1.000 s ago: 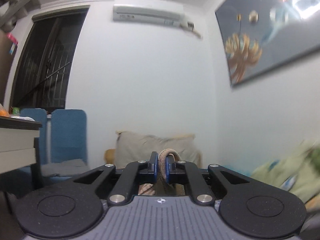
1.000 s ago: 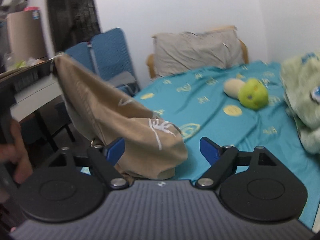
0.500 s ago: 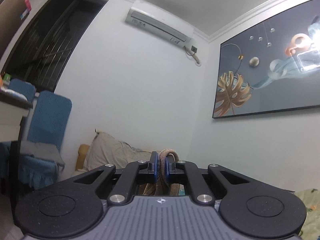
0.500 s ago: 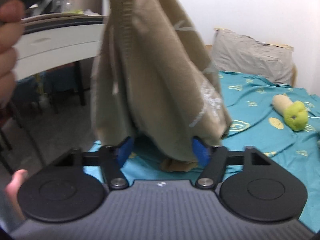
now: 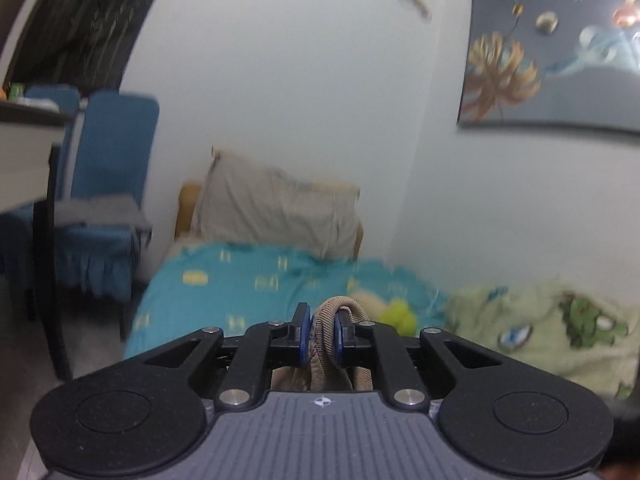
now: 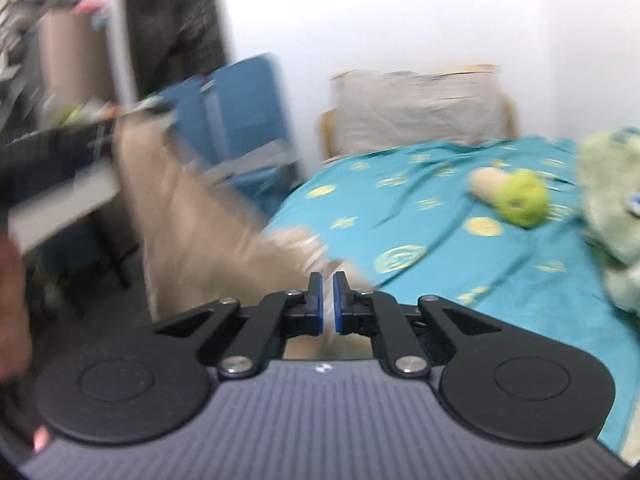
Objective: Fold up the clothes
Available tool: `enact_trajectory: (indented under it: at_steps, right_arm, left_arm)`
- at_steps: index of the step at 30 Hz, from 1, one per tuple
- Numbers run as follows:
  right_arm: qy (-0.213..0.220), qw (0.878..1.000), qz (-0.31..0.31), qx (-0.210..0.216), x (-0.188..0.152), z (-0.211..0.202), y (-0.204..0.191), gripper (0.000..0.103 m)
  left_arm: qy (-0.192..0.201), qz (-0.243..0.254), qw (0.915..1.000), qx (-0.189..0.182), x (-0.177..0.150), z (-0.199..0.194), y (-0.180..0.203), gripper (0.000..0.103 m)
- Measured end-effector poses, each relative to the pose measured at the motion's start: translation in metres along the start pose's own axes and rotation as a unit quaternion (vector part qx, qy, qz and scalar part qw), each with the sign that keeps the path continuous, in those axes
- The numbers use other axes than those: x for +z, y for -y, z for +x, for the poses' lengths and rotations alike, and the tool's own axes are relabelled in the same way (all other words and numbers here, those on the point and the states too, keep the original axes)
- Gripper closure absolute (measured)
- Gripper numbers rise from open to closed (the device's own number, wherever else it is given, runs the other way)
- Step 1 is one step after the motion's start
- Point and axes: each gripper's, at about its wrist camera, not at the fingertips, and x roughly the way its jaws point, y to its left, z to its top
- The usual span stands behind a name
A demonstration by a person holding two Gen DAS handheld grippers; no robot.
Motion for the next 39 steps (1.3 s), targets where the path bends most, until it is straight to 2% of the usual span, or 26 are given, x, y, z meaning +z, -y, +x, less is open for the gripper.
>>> enact_trajectory:
  at_steps: [2,4,5,8,9,10,11,12,13,16,18,22,27,31,36,38,39]
  right_arm:
    - [0.004,0.999,0.015,-0.033,0.004,-0.004,0.017,0.096]
    - [-0.005,0.999,0.012,-0.038,0.003,-0.003,0.022,0.095]
    - [-0.014,0.999,0.015,-0.025,0.0,-0.001,0.022,0.094]
    - [-0.05,0.998,0.019,0.042,-0.008,0.013,0.007,0.092]
    - [-0.06,0.996,0.01,0.061,-0.012,0.017,-0.002,0.089]
    - [-0.064,0.995,0.005,0.073,-0.014,0.021,-0.009,0.068]
    - [-0.065,0.994,0.0,0.082,-0.017,0.025,-0.017,0.054]
    - [-0.067,0.994,-0.005,0.092,-0.019,0.029,-0.024,0.027]
    - [-0.068,0.993,-0.009,0.101,-0.021,0.033,-0.031,0.015]
    - [-0.079,0.991,-0.023,0.101,-0.026,0.043,-0.051,0.017]
    - [-0.089,0.994,-0.03,0.06,-0.031,0.056,-0.056,0.017]
    - [-0.137,0.99,0.009,-0.015,-0.04,0.071,-0.039,0.017]
    - [-0.126,0.99,0.042,-0.047,-0.028,0.055,-0.013,0.017]
    - [-0.071,0.993,0.028,-0.086,-0.006,0.028,0.003,0.017]
    - [0.059,0.989,-0.003,-0.133,0.024,-0.025,0.016,0.017]
    - [0.076,0.988,-0.006,-0.134,0.029,-0.034,0.023,0.017]
    - [0.066,0.99,0.005,-0.127,0.031,-0.033,0.028,0.016]
  left_arm:
    - [-0.051,-0.011,0.9986,-0.007,-0.012,0.021,-0.004,0.091]
    - [-0.081,-0.029,0.9962,-0.014,-0.021,0.036,-0.011,0.091]
    - [-0.096,-0.038,0.9945,-0.017,-0.026,0.043,-0.015,0.091]
    - [-0.108,-0.088,0.9895,-0.036,-0.026,0.053,-0.031,0.091]
    - [-0.112,-0.105,0.9872,-0.043,-0.026,0.056,-0.036,0.091]
    - [-0.112,-0.116,0.9858,-0.045,-0.023,0.055,-0.04,0.091]
    - [-0.112,-0.121,0.9853,-0.046,-0.021,0.055,-0.041,0.091]
    - [-0.111,-0.118,0.9858,-0.045,-0.019,0.056,-0.04,0.091]
    - [-0.109,-0.115,0.9863,-0.044,-0.018,0.056,-0.039,0.091]
    - [-0.099,-0.104,0.9887,-0.044,-0.015,0.054,-0.033,0.092]
    - [-0.085,-0.099,0.9909,-0.035,-0.014,0.049,-0.027,0.093]
    - [-0.054,-0.112,0.9921,-0.019,-0.01,0.036,-0.025,0.095]
    - [-0.025,-0.11,0.9932,-0.027,-0.002,0.021,-0.022,0.096]
    - [-0.008,-0.085,0.994,-0.069,0.002,0.009,-0.008,0.096]
    - [0.014,-0.026,0.9899,-0.139,0.007,-0.012,0.021,0.096]
    - [0.022,-0.007,0.9876,-0.155,0.005,-0.018,0.031,0.096]
    - [0.023,-0.009,0.9871,-0.159,0.004,-0.018,0.033,0.096]
